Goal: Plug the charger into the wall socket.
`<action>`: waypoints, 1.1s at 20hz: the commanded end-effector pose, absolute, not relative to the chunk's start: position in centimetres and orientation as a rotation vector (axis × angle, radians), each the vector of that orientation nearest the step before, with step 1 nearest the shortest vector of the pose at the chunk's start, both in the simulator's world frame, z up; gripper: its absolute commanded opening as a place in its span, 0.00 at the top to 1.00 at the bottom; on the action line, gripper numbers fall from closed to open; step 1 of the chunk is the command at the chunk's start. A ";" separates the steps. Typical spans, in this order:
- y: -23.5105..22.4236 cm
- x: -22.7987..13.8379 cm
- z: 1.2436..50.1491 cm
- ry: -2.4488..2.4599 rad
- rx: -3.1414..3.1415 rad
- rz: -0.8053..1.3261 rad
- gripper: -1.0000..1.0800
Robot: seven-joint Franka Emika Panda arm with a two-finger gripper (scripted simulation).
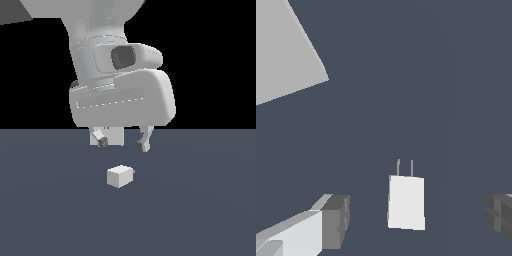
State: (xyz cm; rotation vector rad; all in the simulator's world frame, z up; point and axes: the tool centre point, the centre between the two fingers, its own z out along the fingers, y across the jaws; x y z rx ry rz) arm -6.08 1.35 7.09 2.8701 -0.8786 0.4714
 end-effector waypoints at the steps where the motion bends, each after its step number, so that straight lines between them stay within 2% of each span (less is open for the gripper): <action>1: 1.4 -6.1 6.9 -0.911 2.850 0.495 0.04; 22: 1.5 -6.3 6.0 -0.974 2.807 0.534 0.04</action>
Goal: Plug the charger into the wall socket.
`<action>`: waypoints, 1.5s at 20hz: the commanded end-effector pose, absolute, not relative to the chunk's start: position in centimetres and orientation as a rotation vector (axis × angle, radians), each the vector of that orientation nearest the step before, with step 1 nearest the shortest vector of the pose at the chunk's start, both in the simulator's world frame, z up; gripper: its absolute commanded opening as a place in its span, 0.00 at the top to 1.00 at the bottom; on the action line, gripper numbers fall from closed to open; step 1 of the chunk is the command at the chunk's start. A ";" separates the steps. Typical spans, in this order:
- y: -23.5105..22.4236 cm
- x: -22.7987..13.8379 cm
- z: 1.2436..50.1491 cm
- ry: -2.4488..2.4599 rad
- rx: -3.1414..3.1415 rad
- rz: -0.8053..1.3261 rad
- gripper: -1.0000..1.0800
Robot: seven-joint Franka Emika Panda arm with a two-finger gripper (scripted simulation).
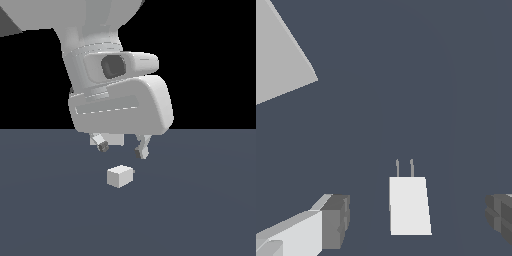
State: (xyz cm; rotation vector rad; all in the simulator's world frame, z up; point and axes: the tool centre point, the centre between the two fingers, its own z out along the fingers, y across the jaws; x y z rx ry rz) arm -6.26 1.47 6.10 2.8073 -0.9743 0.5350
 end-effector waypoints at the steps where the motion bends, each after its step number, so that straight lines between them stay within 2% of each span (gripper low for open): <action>1: 1.5 -6.3 5.8 -0.974 2.808 0.534 0.04; 17: 1.5 -6.4 1.1 -0.975 2.809 0.531 0.04; 18: 1.5 -6.4 1.1 -0.975 2.809 0.531 1.00; 30: 1.2 -6.3 1.3 -0.976 2.807 0.532 1.00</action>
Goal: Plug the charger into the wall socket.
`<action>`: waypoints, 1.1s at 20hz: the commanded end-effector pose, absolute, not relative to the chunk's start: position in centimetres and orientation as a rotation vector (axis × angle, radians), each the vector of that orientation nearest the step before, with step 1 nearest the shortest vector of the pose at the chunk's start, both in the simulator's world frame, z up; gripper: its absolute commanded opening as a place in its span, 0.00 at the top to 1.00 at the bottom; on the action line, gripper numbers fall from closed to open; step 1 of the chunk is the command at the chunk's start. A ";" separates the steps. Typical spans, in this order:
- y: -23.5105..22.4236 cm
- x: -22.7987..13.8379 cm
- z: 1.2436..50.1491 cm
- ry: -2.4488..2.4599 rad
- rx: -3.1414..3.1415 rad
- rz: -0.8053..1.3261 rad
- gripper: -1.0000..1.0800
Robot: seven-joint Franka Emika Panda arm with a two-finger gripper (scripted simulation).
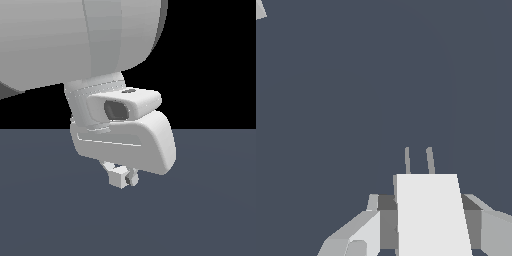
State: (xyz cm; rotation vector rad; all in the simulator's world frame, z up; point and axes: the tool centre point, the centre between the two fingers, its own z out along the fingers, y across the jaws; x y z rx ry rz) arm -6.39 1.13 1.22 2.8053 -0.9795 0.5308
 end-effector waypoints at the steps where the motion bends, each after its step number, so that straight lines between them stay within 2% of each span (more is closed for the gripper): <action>1: 1.2 -6.3 1.4 -0.970 2.810 0.533 1.00; 22: 5.8 -0.6 8.5 -0.408 3.006 0.581 1.00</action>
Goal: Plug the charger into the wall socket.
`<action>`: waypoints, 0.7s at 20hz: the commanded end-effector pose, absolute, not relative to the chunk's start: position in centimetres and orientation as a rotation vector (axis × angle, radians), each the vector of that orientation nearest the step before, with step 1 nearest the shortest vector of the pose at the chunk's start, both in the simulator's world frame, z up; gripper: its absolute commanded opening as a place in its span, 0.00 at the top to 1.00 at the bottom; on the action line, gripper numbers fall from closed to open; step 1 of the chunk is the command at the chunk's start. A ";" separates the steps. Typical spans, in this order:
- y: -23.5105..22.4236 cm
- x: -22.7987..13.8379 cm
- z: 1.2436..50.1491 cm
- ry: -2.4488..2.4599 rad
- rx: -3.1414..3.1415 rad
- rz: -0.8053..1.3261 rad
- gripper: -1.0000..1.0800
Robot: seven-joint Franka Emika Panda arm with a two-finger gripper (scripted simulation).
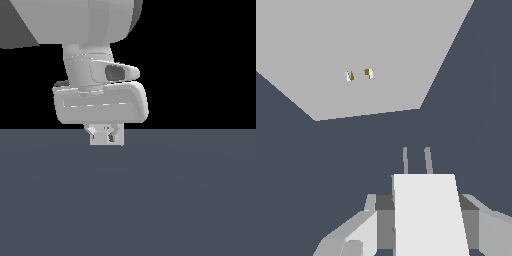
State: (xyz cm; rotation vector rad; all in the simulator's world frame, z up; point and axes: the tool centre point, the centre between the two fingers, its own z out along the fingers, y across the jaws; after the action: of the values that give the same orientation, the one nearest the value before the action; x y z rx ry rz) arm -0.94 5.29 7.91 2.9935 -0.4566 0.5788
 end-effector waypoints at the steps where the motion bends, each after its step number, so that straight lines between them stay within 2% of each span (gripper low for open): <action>1: 6.0 -0.4 8.7 -0.384 3.012 0.581 1.00; 14: 7.6 0.4 10.1 -0.252 3.046 0.579 1.00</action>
State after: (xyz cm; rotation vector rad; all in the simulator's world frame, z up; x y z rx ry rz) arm 0.44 7.51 10.06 3.0453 -0.2546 0.5801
